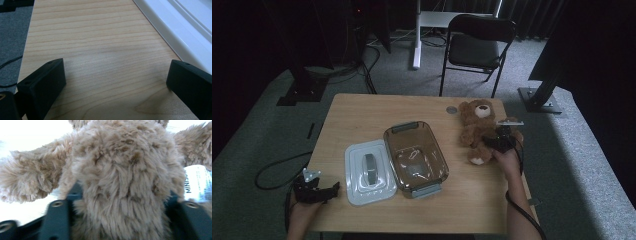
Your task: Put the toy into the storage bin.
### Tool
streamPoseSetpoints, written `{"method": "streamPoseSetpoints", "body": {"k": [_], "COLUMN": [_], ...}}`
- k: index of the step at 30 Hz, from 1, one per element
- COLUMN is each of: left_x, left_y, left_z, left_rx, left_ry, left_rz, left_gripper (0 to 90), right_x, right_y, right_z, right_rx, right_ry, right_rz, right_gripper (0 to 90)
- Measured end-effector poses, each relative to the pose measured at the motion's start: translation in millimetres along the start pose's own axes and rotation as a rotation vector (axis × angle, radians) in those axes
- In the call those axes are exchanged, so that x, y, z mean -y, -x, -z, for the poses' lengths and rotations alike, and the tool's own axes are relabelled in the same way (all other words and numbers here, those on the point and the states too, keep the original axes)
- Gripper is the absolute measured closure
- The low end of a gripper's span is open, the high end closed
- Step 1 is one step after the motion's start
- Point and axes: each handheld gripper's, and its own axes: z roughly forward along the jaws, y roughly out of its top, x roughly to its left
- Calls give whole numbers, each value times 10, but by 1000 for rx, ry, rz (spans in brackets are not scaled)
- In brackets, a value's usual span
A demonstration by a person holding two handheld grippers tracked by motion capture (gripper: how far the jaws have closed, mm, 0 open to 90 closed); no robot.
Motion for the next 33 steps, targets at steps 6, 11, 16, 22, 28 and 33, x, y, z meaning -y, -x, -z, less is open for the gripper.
{"method": "streamPoseSetpoints", "body": {"k": [6, 11, 16, 22, 28, 33], "left_x": [0, 0, 0, 0, 0, 0], "left_y": [0, 0, 0, 0, -1, 0], "left_z": [0, 0, 0, 0, 1, 0], "left_rx": [0, 0, 0, 0, 0, 0], "left_ry": [0, 0, 0, 0, 0, 0], "left_rz": [0, 0, 0, 0, -1, 1], "left_gripper": [29, 30, 29, 30, 30, 30], "right_x": [-5, -46, -75, -115, -150, -195], "right_y": [-60, -76, -129, -190, -316, -432], "right_z": [66, 188, 348, 616, 877, 1090], "right_rx": [37, 38, 32, 17, 25, 23], "right_ry": [41, 81, 114, 181, 223, 270], "right_rz": [5, -15, -18, -53, -38, -28], "right_gripper": [603, 667, 668, 668, 667, 667]}}
